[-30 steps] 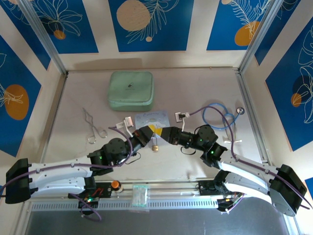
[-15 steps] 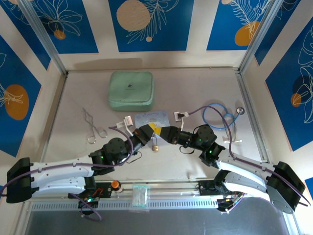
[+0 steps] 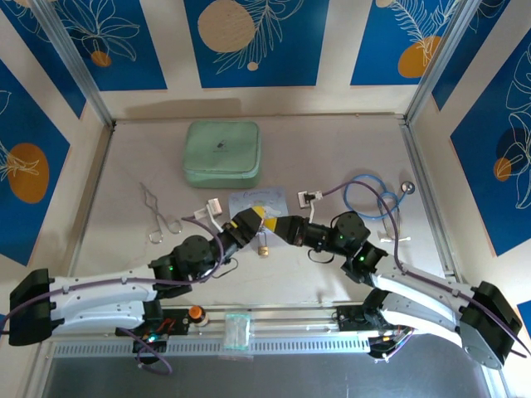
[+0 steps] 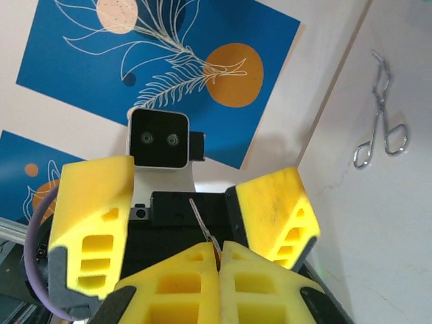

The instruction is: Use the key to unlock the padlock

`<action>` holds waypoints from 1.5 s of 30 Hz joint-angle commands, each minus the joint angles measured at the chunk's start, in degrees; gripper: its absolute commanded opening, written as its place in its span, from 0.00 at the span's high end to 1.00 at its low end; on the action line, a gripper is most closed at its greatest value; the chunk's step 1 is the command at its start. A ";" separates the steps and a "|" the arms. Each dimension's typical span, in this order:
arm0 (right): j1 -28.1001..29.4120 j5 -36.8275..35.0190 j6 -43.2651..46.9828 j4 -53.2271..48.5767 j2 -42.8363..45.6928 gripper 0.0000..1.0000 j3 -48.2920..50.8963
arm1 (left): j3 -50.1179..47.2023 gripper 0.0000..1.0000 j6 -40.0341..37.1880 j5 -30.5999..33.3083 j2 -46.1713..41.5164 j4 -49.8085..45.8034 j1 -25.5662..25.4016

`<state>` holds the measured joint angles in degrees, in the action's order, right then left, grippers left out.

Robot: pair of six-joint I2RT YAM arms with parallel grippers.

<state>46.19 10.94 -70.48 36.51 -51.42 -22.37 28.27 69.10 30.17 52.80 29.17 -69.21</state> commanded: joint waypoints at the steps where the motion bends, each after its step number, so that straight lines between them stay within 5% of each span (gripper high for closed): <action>1: -1.64 0.47 1.26 -11.44 2.62 1.00 -0.14 | 0.49 0.17 -1.85 3.84 -5.24 -12.95 1.32; 8: -3.57 -3.35 5.45 -38.12 4.04 1.00 -4.34 | 3.16 0.01 -11.34 2.14 -8.65 -32.16 3.15; 14: -4.24 -6.74 8.66 -46.25 3.53 1.00 -4.92 | 4.83 0.00 -14.02 -2.14 -2.15 -39.87 4.42; 25: -7.13 -5.73 11.32 -45.06 0.21 1.00 -3.57 | 8.01 0.18 -17.95 -16.09 20.24 -28.78 10.40; 45: -8.49 -4.85 10.37 -41.84 -1.37 1.00 0.17 | 10.60 0.46 -14.06 -16.42 39.34 -19.19 10.41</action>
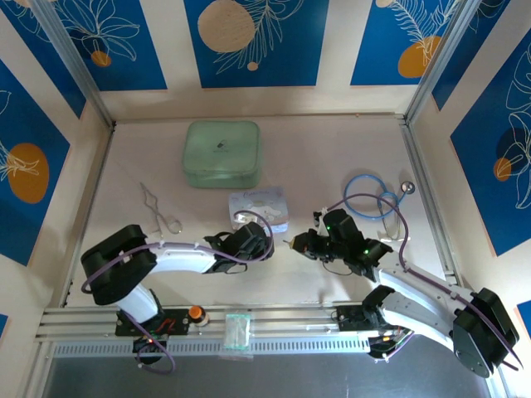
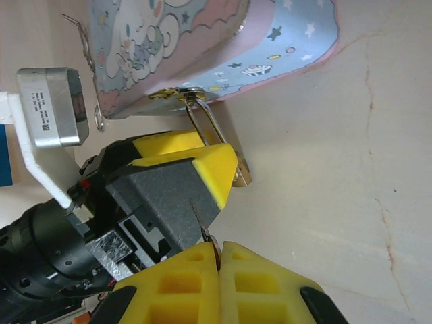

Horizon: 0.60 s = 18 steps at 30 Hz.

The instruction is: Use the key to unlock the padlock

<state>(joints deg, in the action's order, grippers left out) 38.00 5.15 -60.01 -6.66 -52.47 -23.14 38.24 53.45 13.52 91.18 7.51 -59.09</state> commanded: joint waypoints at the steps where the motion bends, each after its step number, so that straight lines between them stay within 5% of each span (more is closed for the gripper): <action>1: -0.29 0.96 -0.19 1.39 -0.43 1.00 1.07 | 0.32 0.47 2.12 0.26 1.22 3.06 0.29; 14: 1.61 0.85 -2.59 6.15 -3.50 1.00 2.66 | -0.70 0.77 5.81 -0.34 1.43 5.52 -0.74; 18: 3.12 -0.11 -3.64 7.35 -4.13 1.00 3.16 | -1.20 0.79 6.40 0.56 1.07 5.34 -0.76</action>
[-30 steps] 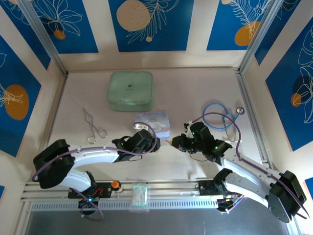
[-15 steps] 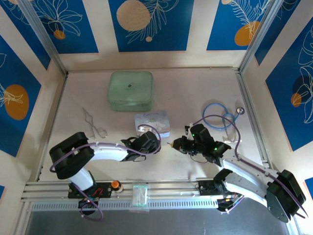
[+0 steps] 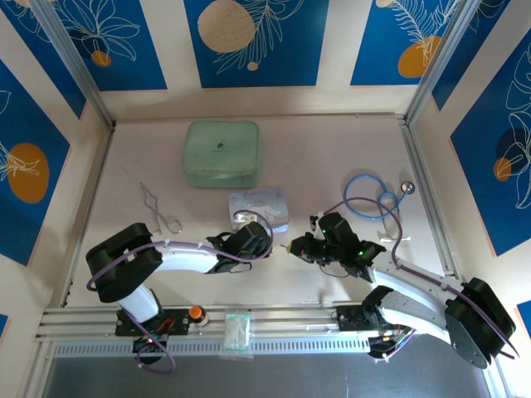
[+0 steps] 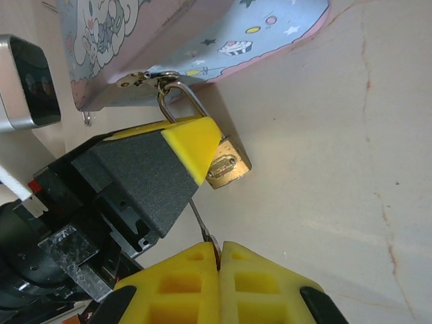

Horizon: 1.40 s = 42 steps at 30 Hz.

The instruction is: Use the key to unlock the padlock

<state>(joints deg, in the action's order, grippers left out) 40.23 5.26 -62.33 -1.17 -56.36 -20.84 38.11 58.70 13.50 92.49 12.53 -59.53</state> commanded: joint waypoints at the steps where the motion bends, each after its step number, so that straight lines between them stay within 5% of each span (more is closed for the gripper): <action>1: 1.28 -0.63 -1.69 2.16 -0.39 1.00 1.10 | -1.27 0.82 1.39 1.03 -0.33 0.47 -0.32; 16: 1.71 3.27 -22.96 22.86 -2.75 1.00 11.84 | -7.39 0.90 19.61 2.96 -3.60 11.85 -0.41; 22: -0.07 6.16 -24.43 25.28 -3.79 1.00 12.43 | -10.32 0.95 28.00 3.09 -4.01 19.18 -0.41; 42: -7.17 17.46 -22.56 36.18 -16.29 1.00 10.04 | -11.82 1.00 38.51 1.94 -2.79 27.60 -0.41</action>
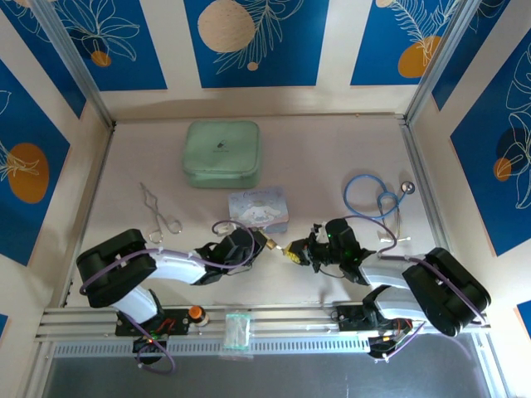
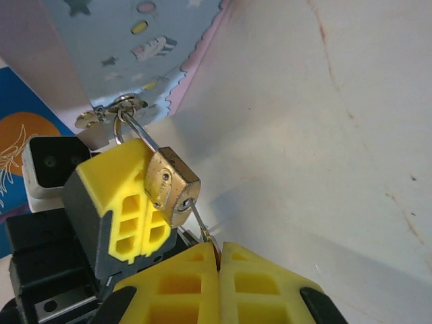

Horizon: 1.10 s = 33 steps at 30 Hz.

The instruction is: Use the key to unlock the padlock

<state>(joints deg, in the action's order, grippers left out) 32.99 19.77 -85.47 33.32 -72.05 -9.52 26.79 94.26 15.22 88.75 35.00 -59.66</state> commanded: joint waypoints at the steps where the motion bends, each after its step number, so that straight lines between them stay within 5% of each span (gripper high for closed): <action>1: 0.06 2.78 0.53 1.59 -0.55 1.00 -0.98 | -0.66 1.00 3.41 0.33 0.90 5.24 -0.28; 19: -0.09 2.07 -3.44 11.07 -4.86 1.00 0.33 | -0.16 1.00 3.89 0.07 -0.43 4.23 -0.28; 33: 2.34 -2.05 -9.82 29.02 -15.53 1.00 1.88 | 0.20 1.00 6.52 -1.77 1.59 9.09 -0.72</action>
<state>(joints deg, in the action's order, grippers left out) 35.24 18.41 -93.73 55.61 -85.25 -7.46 26.35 98.37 17.52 89.78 38.44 -59.51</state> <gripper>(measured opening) 0.053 0.051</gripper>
